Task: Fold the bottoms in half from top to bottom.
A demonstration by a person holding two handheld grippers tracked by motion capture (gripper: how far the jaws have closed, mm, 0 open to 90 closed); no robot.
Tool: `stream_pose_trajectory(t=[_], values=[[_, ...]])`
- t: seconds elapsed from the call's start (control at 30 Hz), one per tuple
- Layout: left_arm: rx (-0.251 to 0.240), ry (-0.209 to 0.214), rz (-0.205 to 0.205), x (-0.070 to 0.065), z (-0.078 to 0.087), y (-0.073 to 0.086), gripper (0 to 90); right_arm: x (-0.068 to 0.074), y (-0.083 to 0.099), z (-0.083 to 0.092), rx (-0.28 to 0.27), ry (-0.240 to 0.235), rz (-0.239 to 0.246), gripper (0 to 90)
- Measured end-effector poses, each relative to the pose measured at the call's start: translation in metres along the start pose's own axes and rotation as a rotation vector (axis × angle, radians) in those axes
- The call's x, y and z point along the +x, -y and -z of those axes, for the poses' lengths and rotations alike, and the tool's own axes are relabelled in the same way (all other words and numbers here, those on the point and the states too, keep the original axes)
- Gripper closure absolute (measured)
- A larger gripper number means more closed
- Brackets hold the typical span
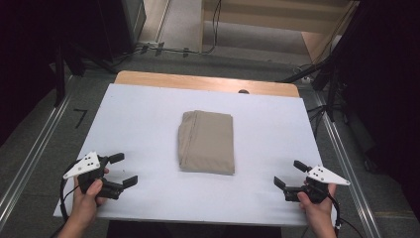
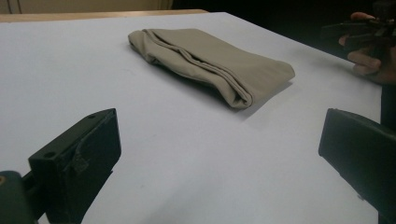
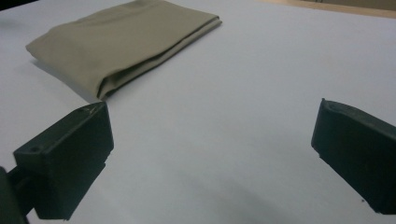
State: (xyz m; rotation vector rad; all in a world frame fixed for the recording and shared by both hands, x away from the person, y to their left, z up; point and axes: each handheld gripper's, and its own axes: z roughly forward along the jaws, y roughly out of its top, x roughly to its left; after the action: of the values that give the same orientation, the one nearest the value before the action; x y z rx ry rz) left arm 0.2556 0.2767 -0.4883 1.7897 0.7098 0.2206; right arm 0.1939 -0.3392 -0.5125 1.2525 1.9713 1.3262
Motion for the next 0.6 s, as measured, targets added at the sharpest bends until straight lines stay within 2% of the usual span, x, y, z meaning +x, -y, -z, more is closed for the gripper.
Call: stream_pose_trajectory(t=[0.17, 0.33, 0.43, 0.6], values=[[-0.017, -0.021, 0.02, 0.002, 0.019, 0.007, 0.0, -0.006, 0.006, 0.014, -0.016, 0.016, -0.023, 0.0], [-0.008, -0.051, 0.01, 0.005, 0.035, 0.014, 0.0, -0.01, 0.012, 0.025, -0.025, 0.028, -0.044, 0.0], [-0.028, -0.063, 0.035, 0.009, 0.045, 0.018, 0.0, -0.011, 0.014, 0.03, -0.026, 0.038, -0.047, 0.0], [-0.042, -0.066, 0.051, 0.013, 0.048, 0.019, 0.0, -0.016, 0.016, 0.029, -0.023, 0.049, -0.056, 0.0]])
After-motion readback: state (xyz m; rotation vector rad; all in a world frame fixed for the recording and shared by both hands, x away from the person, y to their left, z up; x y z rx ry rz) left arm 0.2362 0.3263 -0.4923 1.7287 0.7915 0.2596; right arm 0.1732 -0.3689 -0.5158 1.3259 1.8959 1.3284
